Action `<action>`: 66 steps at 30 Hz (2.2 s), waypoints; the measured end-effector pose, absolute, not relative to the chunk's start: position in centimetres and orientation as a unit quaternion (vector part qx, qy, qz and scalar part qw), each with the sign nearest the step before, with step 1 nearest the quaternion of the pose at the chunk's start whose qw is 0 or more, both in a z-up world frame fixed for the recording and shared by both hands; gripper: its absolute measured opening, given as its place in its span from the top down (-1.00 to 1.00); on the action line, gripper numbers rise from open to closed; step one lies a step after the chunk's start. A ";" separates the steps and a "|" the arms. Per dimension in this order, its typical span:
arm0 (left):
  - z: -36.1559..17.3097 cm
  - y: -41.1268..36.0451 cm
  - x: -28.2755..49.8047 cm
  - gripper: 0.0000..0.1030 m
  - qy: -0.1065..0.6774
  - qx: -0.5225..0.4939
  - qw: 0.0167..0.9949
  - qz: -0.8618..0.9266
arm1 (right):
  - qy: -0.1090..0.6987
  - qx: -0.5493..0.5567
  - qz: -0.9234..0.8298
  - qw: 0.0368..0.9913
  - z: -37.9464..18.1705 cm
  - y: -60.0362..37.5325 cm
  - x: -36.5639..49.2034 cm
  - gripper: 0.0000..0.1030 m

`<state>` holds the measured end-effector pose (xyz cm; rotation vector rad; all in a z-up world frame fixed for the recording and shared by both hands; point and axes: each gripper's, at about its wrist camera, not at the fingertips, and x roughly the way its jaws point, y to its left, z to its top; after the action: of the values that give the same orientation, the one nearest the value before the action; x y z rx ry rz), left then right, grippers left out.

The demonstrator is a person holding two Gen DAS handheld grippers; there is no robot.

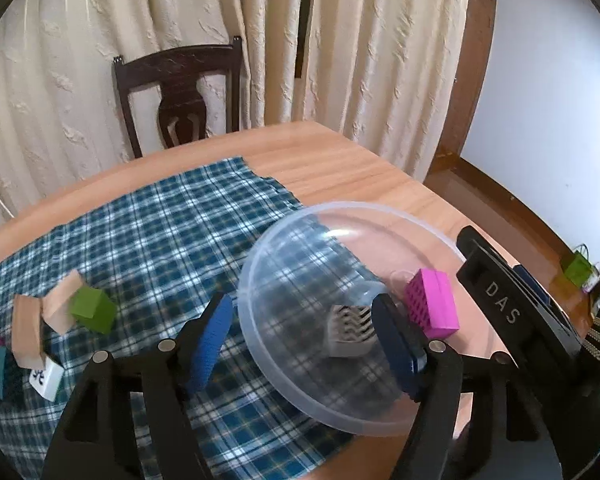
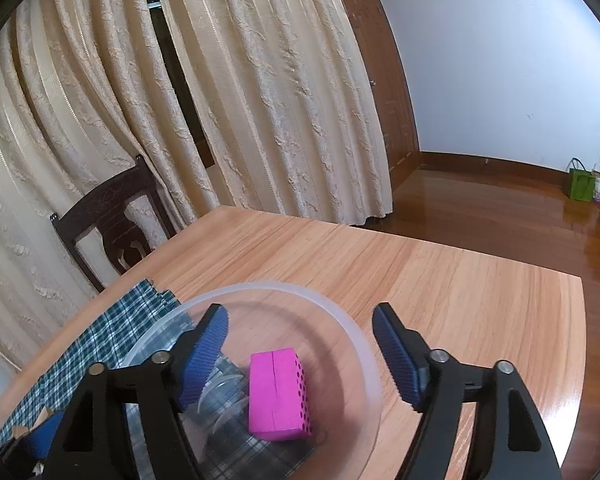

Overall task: Organize rigid objects
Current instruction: 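Lower the zigzag cube into the clear bowl and open the left tool, then withdraw both tools from the bowl back over the remaining blocks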

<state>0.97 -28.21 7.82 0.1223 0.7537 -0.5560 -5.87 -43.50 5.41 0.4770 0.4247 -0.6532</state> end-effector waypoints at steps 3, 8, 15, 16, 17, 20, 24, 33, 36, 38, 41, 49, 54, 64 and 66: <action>7.9 -28.0 1.0 -0.44 0.357 0.064 0.896 -0.255 | 0.207 0.227 -0.314 0.899 5.4 -43.3 -5.7 -0.54; 7.9 -27.7 1.1 -0.44 0.352 0.075 0.902 -0.237 | 0.209 0.225 -0.312 0.899 5.3 -43.3 -5.5 -0.55; 7.9 -27.0 1.2 -0.44 0.349 0.080 0.907 -0.219 | 0.213 0.219 -0.308 0.901 5.3 -42.9 -5.4 -0.56; 7.9 -26.9 1.2 -0.44 0.349 0.081 0.908 -0.216 | 0.213 0.218 -0.308 0.901 5.3 -42.8 -5.3 -0.58; 7.9 -26.8 1.2 -0.44 0.348 0.081 0.909 -0.213 | 0.214 0.218 -0.307 0.901 5.3 -42.8 -5.3 -0.58; 8.0 -26.4 1.2 -0.44 0.348 0.080 0.911 -0.208 | 0.215 0.215 -0.306 0.902 5.4 -42.7 -5.2 -0.59; 8.2 -25.8 1.1 -0.45 0.343 0.083 0.915 -0.197 | 0.213 0.210 -0.305 0.904 5.5 -42.5 -5.2 -0.60; 8.1 -24.1 1.1 -0.45 0.338 0.088 0.922 -0.168 | 0.208 0.195 -0.289 0.914 5.8 -41.6 -5.1 -0.60; 8.1 -23.5 1.2 -0.45 0.337 0.089 0.923 -0.160 | 0.205 0.185 -0.279 0.920 6.0 -41.0 -5.0 -0.60; 8.0 -23.1 1.3 -0.45 0.337 0.089 0.924 -0.155 | 0.203 0.177 -0.270 0.925 6.0 -40.5 -4.9 -0.61; 8.0 -22.4 1.3 -0.45 0.336 0.087 0.926 -0.145 | 0.202 0.167 -0.257 0.930 6.1 -39.8 -4.7 -0.63; 7.5 -20.3 1.5 -0.45 0.345 0.073 0.927 -0.127 | 0.205 0.147 -0.215 0.944 6.1 -38.5 -4.2 -0.63; 7.2 -18.8 1.7 -0.45 0.353 0.063 0.927 -0.114 | 0.208 0.130 -0.185 0.952 6.1 -37.4 -3.9 -0.64; 6.7 -15.4 2.5 -0.45 0.362 0.037 0.928 -0.081 | 0.220 0.109 -0.154 0.957 5.9 -36.1 -3.5 -0.64; 6.6 -14.8 2.6 -0.45 0.363 0.032 0.928 -0.074 | 0.220 0.107 -0.151 0.958 5.9 -35.9 -3.5 -0.64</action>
<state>2.63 -14.75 6.61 0.0658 0.7440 -0.1518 -3.51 -35.94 5.88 0.2169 0.4468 -0.3072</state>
